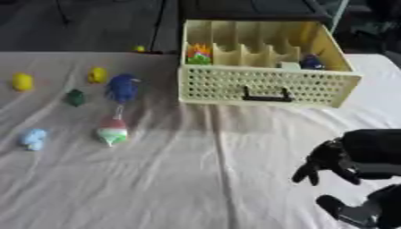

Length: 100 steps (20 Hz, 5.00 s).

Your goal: Pick up objects from table and place into drawer.

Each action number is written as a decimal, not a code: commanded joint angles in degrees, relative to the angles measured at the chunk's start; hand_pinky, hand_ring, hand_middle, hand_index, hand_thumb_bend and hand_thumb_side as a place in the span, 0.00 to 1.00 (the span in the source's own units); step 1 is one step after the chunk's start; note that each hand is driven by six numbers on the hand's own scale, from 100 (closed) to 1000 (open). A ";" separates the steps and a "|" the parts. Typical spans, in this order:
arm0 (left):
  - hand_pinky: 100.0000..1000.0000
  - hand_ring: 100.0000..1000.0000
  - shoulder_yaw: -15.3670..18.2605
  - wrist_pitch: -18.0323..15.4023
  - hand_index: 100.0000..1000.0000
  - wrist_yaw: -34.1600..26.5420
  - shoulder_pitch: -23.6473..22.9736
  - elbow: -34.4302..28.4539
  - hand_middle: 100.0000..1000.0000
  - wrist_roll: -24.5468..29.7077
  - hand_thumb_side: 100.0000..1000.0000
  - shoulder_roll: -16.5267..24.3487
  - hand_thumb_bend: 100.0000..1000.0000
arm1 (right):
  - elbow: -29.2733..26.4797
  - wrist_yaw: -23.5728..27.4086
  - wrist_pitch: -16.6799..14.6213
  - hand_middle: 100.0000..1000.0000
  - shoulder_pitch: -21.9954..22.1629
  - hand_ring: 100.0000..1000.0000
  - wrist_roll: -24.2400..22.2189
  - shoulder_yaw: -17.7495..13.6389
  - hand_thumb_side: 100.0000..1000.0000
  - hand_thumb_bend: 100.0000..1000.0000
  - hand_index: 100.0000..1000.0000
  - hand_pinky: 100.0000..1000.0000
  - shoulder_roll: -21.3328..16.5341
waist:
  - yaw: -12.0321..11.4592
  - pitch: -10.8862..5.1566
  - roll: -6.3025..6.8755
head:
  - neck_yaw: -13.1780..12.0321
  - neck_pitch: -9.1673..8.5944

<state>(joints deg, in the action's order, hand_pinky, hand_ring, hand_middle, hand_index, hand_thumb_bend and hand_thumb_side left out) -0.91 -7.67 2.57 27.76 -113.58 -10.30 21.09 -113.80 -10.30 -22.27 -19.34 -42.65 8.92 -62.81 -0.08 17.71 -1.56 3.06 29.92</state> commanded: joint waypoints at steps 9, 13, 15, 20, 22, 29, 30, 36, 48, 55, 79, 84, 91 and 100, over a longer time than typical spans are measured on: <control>0.59 0.72 -0.46 2.23 0.96 0.24 0.17 -1.01 0.65 1.62 0.91 -0.84 0.00 | 0.31 9.58 14.88 0.56 -9.63 0.24 -8.63 -0.20 1.00 0.00 0.82 0.05 -0.70 | -1.76 -0.94 -0.66 | 3.74 1.74; 0.59 0.72 -0.63 2.84 0.96 0.30 0.09 -1.01 0.65 2.28 0.92 -1.01 0.00 | 3.97 7.84 15.84 0.56 -12.82 0.23 -7.70 0.67 1.00 0.00 0.82 0.04 0.78 | -2.50 -0.74 -0.75 | 4.08 1.31; 0.59 0.72 -0.64 2.91 0.96 0.25 0.17 -1.01 0.65 2.44 0.92 -1.12 0.00 | 6.08 7.52 16.24 0.58 -14.43 0.23 -7.97 1.44 1.00 0.00 0.85 0.04 1.73 | -2.79 -0.64 -0.82 | 4.25 1.14; 0.58 0.72 -0.68 3.15 0.96 0.20 0.36 -1.01 0.65 2.67 0.92 -1.35 0.00 | 11.75 6.72 17.41 0.64 -18.33 0.23 -9.25 3.80 1.00 0.00 0.90 0.03 4.16 | -3.62 -0.46 -1.11 | 4.52 0.68; 0.58 0.72 -0.75 3.28 0.96 0.16 0.43 -1.01 0.65 2.76 0.92 -1.42 0.00 | 14.33 5.70 17.66 0.66 -19.56 0.23 -9.30 4.49 1.00 0.00 0.91 0.03 5.08 | -3.90 -0.38 -1.30 | 4.67 0.48; 0.59 0.72 -0.74 3.59 0.96 0.20 0.52 -1.01 0.65 2.92 0.92 -1.55 0.00 | 23.57 3.28 16.35 0.71 -22.28 0.24 -9.31 4.82 1.00 0.00 0.91 0.03 7.62 | -5.24 0.21 -2.00 | 5.08 -0.36; 0.59 0.72 -0.75 3.60 0.96 0.20 0.52 -1.01 0.65 2.96 0.92 -1.56 0.00 | 24.39 2.96 16.03 0.71 -22.48 0.24 -9.31 4.80 1.00 0.00 0.91 0.03 7.83 | -5.38 0.32 -2.08 | 5.13 -0.48; 0.59 0.72 -0.66 3.81 0.96 0.35 0.24 -1.01 0.65 3.08 0.93 -1.74 0.00 | 28.36 0.63 14.87 0.74 -23.20 0.24 -9.31 4.21 1.00 0.00 0.91 0.03 8.50 | -5.84 0.80 -2.29 | 5.38 -1.08; 0.59 0.72 -0.92 4.35 0.96 0.42 -0.06 -1.01 0.64 4.13 0.93 -2.26 0.00 | 22.90 2.39 14.29 0.81 -22.54 0.25 -9.31 5.38 1.00 0.00 0.96 0.04 8.48 | -5.68 1.27 -2.52 | 5.39 -1.38; 0.60 0.71 -0.94 4.52 0.96 0.36 -0.13 -1.01 0.64 4.79 0.94 -2.39 0.00 | 18.49 3.30 14.66 0.87 -22.50 0.28 -9.31 3.84 1.00 0.00 0.98 0.06 7.89 | -5.42 1.30 -2.66 | 5.01 -1.56; 0.60 0.71 -1.13 5.14 0.96 0.11 -0.56 -1.01 0.63 6.46 0.94 -3.19 0.00 | 23.86 0.75 13.51 0.88 -19.44 0.37 -8.55 1.40 1.00 0.00 0.99 0.13 6.20 | -6.27 2.18 -3.01 | 5.73 -3.15; 0.60 0.71 -1.34 5.22 0.96 0.10 -0.54 -1.01 0.63 7.03 0.94 -3.26 0.00 | 22.88 0.89 13.45 0.89 -19.52 0.37 -7.45 0.93 1.00 0.00 0.99 0.13 5.84 | -6.21 2.27 -3.01 | 5.75 -3.37; 0.60 0.71 -1.54 5.40 0.96 0.07 -0.41 -1.01 0.63 7.74 0.95 -3.37 0.00 | 23.12 1.37 13.49 0.89 -20.83 0.42 -6.54 0.66 1.00 0.00 0.99 0.17 5.52 | -6.41 2.48 -3.25 | 5.88 -3.75; 0.60 0.71 -1.70 5.47 0.95 0.05 -0.27 -1.01 0.63 8.28 0.95 -3.45 0.00 | 27.79 0.53 12.51 0.88 -22.25 0.52 -5.36 -0.17 1.00 0.00 0.98 0.26 6.13 | -6.93 3.16 -3.82 | 6.33 -5.06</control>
<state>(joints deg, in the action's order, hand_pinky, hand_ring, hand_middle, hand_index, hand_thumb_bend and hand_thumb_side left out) -2.64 -2.16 2.80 26.77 -113.58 -2.24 17.55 -86.34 -9.24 -9.56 -40.58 -48.29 9.89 -54.71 -7.03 21.92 -5.44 9.19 25.70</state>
